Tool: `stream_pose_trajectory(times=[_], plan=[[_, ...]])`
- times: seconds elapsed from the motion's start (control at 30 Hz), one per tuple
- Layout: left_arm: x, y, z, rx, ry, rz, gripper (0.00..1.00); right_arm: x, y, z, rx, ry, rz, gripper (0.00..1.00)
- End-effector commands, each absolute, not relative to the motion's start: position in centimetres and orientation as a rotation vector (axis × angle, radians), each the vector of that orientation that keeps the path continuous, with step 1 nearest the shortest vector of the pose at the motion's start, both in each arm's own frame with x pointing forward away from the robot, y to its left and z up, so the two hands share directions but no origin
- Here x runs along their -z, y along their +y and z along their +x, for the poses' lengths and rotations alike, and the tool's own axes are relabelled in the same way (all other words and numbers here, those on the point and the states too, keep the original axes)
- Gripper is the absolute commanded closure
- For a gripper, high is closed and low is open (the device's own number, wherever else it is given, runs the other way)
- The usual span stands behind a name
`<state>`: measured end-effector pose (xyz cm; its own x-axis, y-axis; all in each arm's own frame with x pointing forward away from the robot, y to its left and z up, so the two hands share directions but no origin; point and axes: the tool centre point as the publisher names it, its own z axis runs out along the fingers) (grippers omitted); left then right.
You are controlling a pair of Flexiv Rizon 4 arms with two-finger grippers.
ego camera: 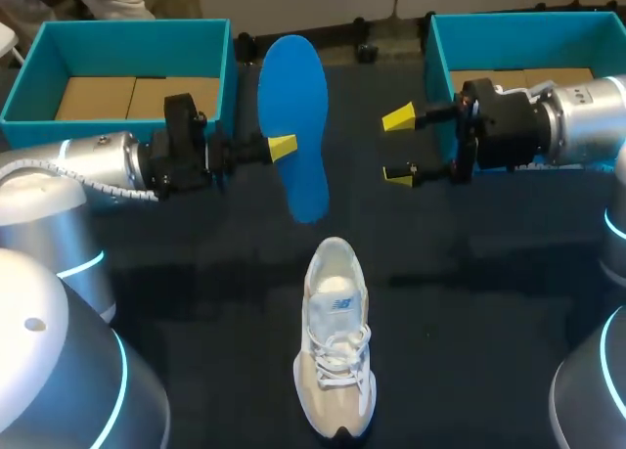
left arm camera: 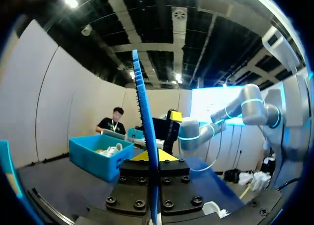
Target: Take the shoe out of the shoebox, open the shoe tongue, remove and reinsert the insole, then place the shoe into the shoebox
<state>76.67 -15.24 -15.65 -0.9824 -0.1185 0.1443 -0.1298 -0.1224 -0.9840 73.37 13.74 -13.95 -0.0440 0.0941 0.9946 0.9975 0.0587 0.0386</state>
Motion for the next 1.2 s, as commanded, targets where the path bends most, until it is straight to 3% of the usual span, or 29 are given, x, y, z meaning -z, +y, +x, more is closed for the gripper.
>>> stream_pose_trajectory(times=[0.03,0.43,0.7,1.2], plan=[[15.5,-15.6,77.2,-2.637,-2.424,-0.268,1.00,14.0,14.0,73.4,1.149,-1.338,-1.218,0.00],[15.5,-15.6,77.2,-2.637,-2.424,-0.268,1.00,14.0,14.0,73.4,1.149,-1.338,-1.218,0.00],[16.4,-14.7,78.5,-2.642,-2.510,-0.976,1.00,14.0,14.0,73.4,1.149,-1.338,-1.218,0.00],[17.4,-15.0,80.5,-2.443,-2.704,-1.550,1.00,14.0,14.0,73.4,1.149,-1.338,-1.218,0.00]])
